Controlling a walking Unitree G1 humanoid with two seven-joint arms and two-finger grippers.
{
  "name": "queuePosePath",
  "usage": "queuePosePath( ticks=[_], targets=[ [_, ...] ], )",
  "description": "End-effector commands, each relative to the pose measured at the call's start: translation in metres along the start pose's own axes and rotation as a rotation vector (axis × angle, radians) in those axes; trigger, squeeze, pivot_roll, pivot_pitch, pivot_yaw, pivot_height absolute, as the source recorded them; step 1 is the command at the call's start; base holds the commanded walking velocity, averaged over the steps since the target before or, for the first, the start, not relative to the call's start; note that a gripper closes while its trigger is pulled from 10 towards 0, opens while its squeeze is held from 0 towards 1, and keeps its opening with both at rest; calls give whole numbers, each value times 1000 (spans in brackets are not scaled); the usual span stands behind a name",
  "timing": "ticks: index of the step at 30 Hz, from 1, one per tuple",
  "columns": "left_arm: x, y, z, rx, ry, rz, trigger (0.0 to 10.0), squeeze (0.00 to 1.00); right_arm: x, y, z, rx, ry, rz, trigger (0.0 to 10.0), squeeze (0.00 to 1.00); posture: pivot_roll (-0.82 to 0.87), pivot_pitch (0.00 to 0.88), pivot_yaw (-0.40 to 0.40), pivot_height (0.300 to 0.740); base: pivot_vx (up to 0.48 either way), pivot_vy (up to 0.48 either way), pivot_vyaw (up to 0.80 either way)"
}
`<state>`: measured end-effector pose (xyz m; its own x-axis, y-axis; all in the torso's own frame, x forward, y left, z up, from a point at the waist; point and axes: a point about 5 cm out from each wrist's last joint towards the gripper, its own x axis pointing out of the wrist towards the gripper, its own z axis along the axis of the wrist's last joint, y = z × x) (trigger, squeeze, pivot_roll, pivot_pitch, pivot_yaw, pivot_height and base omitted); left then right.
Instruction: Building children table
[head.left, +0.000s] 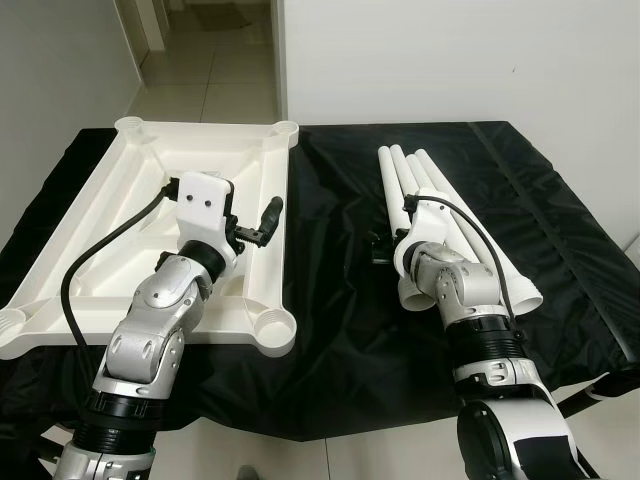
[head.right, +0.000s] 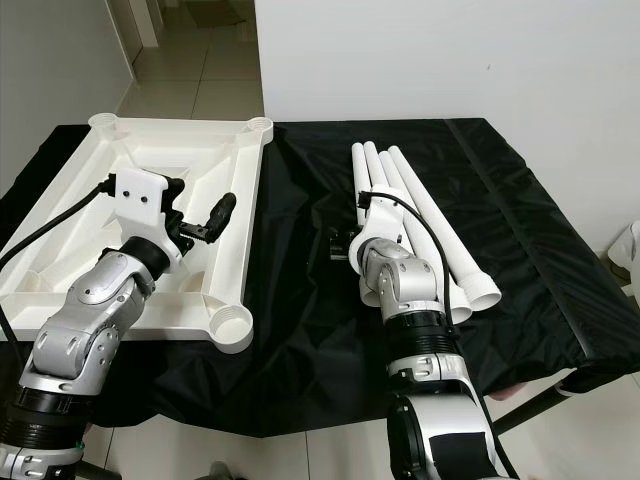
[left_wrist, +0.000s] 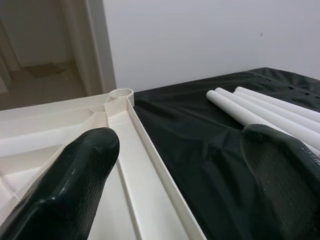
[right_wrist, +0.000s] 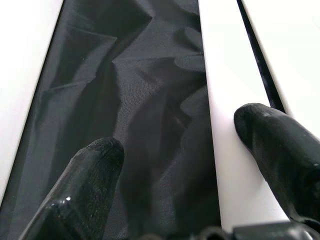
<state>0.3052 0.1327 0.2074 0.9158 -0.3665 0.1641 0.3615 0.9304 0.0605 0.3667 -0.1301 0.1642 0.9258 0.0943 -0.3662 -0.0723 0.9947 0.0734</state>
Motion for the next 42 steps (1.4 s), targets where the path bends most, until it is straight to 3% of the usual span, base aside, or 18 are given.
queuePosePath(
  ticks=[1,6,11,19,25,35,36,37,39,40,42],
  targets=[
    [-1,-6,-1,13,16,-115,10000,0,-1,-2,-7,9,30,-13,10000,0,-22,39,25,740,0,0,0],
    [-1,-7,-1,14,17,-117,10000,0,-1,-3,-5,9,19,-17,10000,0,-22,37,24,740,0,0,0],
    [0,-10,-1,3,17,-123,10000,0,-1,-14,3,135,-6,-99,10000,0,-28,23,21,740,0,0,0],
    [0,-13,-1,-3,17,-131,10000,0,3,-27,-22,172,155,-189,10000,0,-32,11,17,740,0,0,0],
    [0,-13,-2,-5,19,-133,10000,0,4,-19,-41,144,301,-106,10000,0,-33,5,18,740,0,0,0],
    [1,-14,-1,0,21,-137,10000,0,5,-17,-56,162,422,-106,10000,0,-29,0,17,740,0,0,0],
    [1,-14,-1,0,21,-136,10000,0,5,-18,-58,173,443,-102,4157,0,-30,0,13,740,0,0,0],
    [1,-14,-1,3,21,-135,10000,0,4,-18,-60,195,472,-93,2588,0,-30,0,13,740,0,0,0],
    [1,-14,-1,5,21,-134,10000,0,4,-19,-62,210,494,-85,2588,0,-30,0,13,740,0,0,0],
    [1,-14,-1,2,20,-134,10000,0,3,-20,-63,220,518,-82,0,0,-34,0,11,740,0,0,0],
    [2,-15,0,0,17,-134,10000,0,1,-24,-67,262,577,-82,0,0,-39,0,6,740,0,0,0]
  ],
)
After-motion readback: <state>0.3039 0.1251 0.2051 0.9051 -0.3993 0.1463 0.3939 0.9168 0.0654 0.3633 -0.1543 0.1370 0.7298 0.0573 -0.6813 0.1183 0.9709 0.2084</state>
